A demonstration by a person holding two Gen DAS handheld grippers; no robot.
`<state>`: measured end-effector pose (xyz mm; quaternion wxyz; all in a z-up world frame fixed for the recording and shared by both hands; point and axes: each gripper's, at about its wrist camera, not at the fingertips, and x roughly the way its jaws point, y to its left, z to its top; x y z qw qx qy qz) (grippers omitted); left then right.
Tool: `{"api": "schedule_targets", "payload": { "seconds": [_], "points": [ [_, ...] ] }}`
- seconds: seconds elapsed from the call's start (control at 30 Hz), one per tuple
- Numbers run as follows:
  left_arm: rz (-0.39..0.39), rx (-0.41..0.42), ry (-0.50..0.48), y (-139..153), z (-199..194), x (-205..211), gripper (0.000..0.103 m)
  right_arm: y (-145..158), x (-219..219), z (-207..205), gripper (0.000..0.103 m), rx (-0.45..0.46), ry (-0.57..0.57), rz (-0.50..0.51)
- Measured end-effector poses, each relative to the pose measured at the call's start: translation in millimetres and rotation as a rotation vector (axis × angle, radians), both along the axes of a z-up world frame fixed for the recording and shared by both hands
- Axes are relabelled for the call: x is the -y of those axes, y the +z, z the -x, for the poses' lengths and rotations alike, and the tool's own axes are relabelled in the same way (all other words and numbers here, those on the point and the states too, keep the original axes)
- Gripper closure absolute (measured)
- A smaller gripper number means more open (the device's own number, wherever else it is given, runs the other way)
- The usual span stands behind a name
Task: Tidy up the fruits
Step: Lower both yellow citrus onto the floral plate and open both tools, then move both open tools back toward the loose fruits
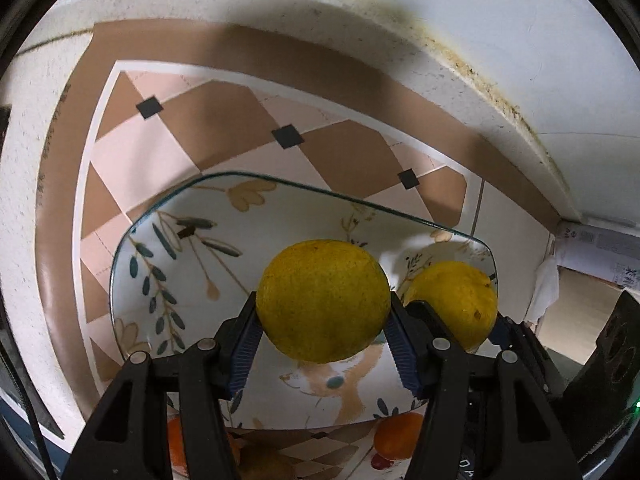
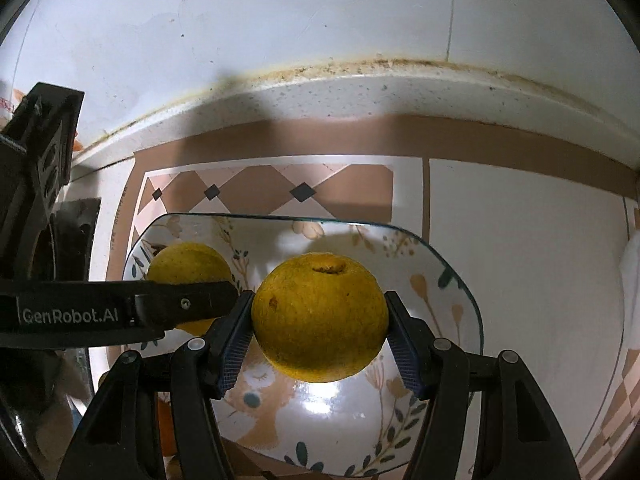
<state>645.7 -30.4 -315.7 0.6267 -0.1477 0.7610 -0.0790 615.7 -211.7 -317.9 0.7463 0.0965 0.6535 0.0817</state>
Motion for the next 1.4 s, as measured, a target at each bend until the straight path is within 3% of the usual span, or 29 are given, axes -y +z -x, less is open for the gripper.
{"api": "schedule_targets", "payload": {
  "seconds": [0.07, 0.17, 0.2, 0.27, 0.3, 0.37, 0.57, 0.8, 0.9, 0.97, 1.4],
  "points": [
    [-0.02, 0.003, -0.017, 3.0, -2.1, -1.2, 0.047, -0.1, -0.7, -1.4, 0.036, -0.004, 0.0, -0.009],
    [-0.025, 0.001, -0.025, 7.2, -3.9, -5.2, 0.044, 0.5, 0.5, -3.3, 0.023, -0.022, -0.013, -0.031],
    [-0.027, 0.011, -0.023, 9.6, -4.6, -5.0, 0.039, 2.9, 1.9, -2.7, 0.022, -0.024, -0.019, -0.043],
    [-0.04, 0.029, -0.02, 16.0, -6.3, -5.0, 0.017, 5.0, 3.6, -1.2, 0.022, -0.032, -0.026, -0.043],
    [-0.046, 0.037, -0.019, 20.1, -6.7, -7.6, 0.015, 6.7, 4.2, 0.4, 0.02, -0.035, -0.029, -0.038],
    [-0.074, 0.059, -0.033, 29.7, -5.8, -12.5, 0.015, 12.2, 9.1, 6.0, 0.014, -0.037, -0.032, -0.024],
    [-0.186, 0.151, -0.086, 63.6, 12.3, -32.2, 0.015, 32.5, 10.9, 29.8, 0.013, -0.014, -0.049, 0.091],
    [-0.251, 0.264, -0.089, 103.7, 65.5, -51.1, 0.015, 66.9, 15.9, 70.9, 0.013, 0.028, -0.092, 0.161],
    [-0.27, 0.325, -0.104, 119.0, 89.6, -40.2, 0.015, 86.7, 14.4, 91.5, 0.013, 0.058, -0.11, 0.176],
    [-0.277, 0.369, -0.111, 129.0, 109.2, -15.8, 0.015, 99.4, 11.9, 104.1, 0.013, 0.077, -0.118, 0.177],
    [-0.239, 0.563, -0.133, 212.5, 198.1, -37.5, 0.015, 192.1, -16.5, 205.0, 0.013, 0.248, -0.144, 0.244]
  ]
}}
